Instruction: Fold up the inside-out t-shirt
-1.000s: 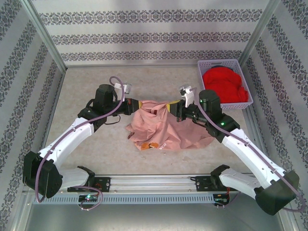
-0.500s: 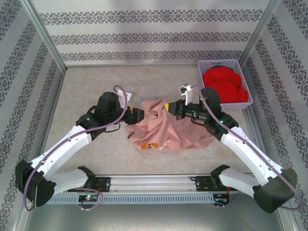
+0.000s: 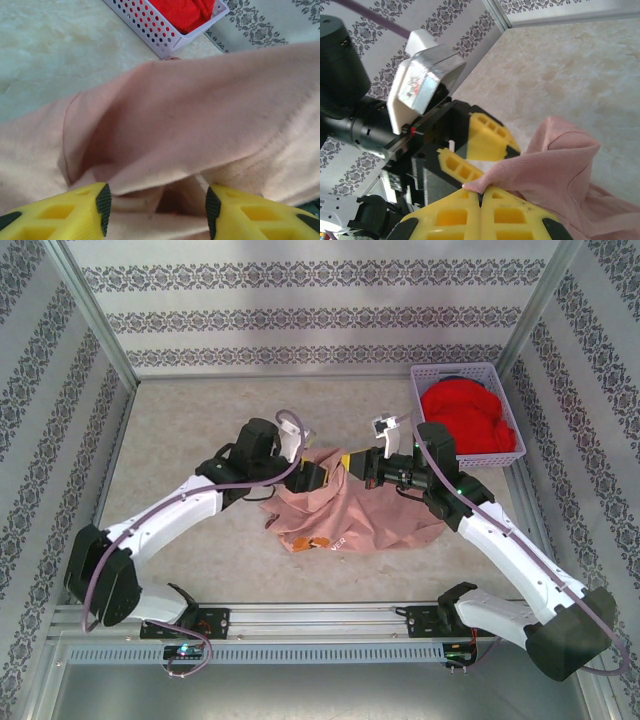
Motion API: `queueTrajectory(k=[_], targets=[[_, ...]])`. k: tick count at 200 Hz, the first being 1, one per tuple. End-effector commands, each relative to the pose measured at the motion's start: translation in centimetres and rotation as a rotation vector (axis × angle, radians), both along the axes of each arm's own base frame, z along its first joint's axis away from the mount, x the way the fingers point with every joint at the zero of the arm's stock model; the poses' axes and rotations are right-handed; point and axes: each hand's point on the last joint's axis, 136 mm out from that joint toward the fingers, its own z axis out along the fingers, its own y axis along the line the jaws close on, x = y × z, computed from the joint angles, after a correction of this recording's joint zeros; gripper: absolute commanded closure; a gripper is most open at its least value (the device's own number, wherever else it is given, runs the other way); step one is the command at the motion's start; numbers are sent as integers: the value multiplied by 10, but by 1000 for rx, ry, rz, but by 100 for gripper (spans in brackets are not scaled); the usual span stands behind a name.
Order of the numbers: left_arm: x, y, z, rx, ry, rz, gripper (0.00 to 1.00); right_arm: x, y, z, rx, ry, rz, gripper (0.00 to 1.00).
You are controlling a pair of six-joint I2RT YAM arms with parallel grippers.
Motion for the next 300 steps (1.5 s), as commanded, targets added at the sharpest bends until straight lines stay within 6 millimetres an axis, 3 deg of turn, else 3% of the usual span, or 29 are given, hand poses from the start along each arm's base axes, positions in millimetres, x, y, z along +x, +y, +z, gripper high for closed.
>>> queueTrajectory(k=[1,16,31,64,91,113,136,154,165,218,244,276,300], targets=[[11,-15,11,-16,-80,-50,43,-6,-2,17,25,-50,20,100],[12,-26,15,-60,-88,-96,45,-6,-3,16,22,-49,21,100],[14,-35,19,-95,-93,-131,55,-5,-5,15,18,-51,14,100],[17,-32,41,-136,-121,-110,100,-2,-20,12,-38,-70,-49,100],[-1,-16,82,-193,-155,-92,100,1,-37,18,-128,-133,-119,100],[-25,-4,117,-253,-152,-115,100,1,-37,33,-125,-193,-111,100],[-48,7,133,-282,-102,-164,100,2,-33,37,-139,-205,-85,100],[-62,15,125,-261,-40,-199,100,3,-30,35,-140,-194,-69,100],[-60,22,115,-237,-6,-178,100,1,-26,33,-132,-182,-47,100],[-11,55,30,-43,116,155,86,-24,22,20,-30,-82,176,100],[3,84,-2,83,105,335,68,-24,46,13,8,-1,222,100],[-7,100,-11,79,56,394,47,-10,59,2,35,91,179,100],[-20,87,3,-4,-5,318,36,-8,62,-1,39,110,179,100]])
